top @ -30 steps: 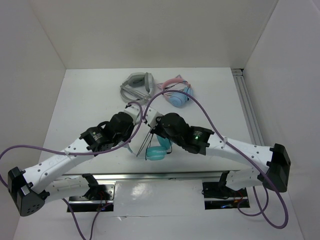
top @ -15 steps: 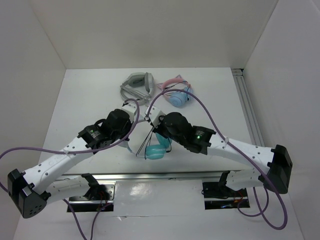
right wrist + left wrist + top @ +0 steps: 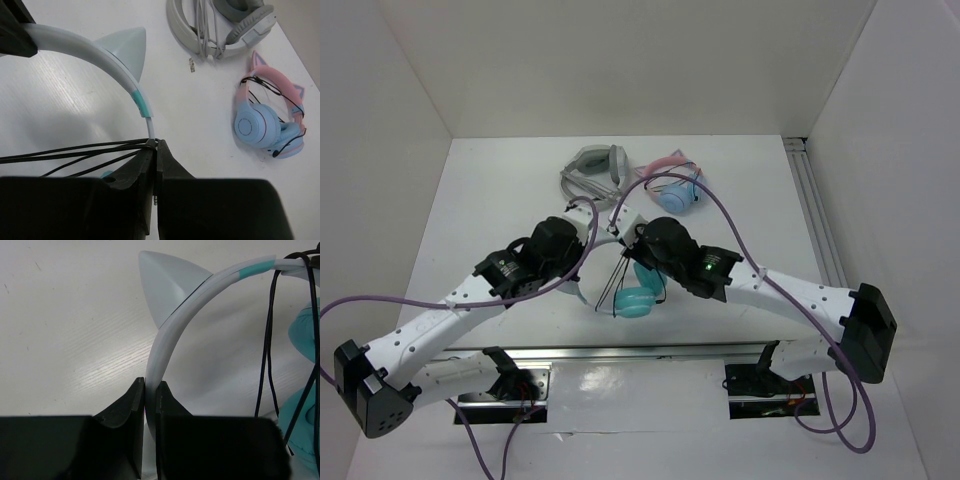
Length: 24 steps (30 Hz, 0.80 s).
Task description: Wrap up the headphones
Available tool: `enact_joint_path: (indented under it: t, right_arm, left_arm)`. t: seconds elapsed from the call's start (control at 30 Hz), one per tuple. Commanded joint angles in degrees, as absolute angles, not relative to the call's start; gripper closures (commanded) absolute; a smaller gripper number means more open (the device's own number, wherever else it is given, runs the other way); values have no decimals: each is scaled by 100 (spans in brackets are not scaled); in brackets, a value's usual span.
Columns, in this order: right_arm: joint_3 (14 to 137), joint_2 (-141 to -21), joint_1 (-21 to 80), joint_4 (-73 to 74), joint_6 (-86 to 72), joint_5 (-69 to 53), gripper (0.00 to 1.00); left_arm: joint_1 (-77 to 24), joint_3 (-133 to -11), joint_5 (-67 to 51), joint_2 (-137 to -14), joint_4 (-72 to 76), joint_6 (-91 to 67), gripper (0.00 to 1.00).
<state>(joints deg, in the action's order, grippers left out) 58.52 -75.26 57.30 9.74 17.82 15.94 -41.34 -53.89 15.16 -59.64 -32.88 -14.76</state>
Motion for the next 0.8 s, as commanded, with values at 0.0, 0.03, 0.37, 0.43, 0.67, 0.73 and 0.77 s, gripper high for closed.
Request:
enact_joint_path:
  t: [0.0, 0.03, 0.37, 0.43, 0.67, 0.73, 0.77]
  right_arm:
    - [5915, -7427, 5309, 106, 1846, 2564, 92]
    - [5863, -7427, 5248, 45, 1846, 2662, 88]
    - [6214, -7541, 5036, 299, 1547, 2541, 77]
    - [6214, -7541, 5036, 299, 1547, 2540, 77]
    - [6082, -7830, 4922, 351, 1494, 2663, 68]
    - [6029, -7901, 4922, 412, 1442, 2725, 65]
    - [6082, -7980, 4861, 474, 1441, 2725, 65]
  left_arm:
    - [-4175, -5423, 923, -5757, -3788, -1125, 100]
    - [-4175, -5423, 923, -5757, -3788, -1125, 100]
    - [-4175, -5423, 1090, -5801, -3788, -1125, 100]
    - [-4175, -5423, 1090, -5801, -3788, -1125, 100]
    - [-4175, -5423, 1151, -5748, -3788, -1125, 100]
    - [-4175, -5423, 1300, -5809, -3788, -1178, 100]
    - [-4175, -5423, 1301, -5810, -3788, -1178, 100]
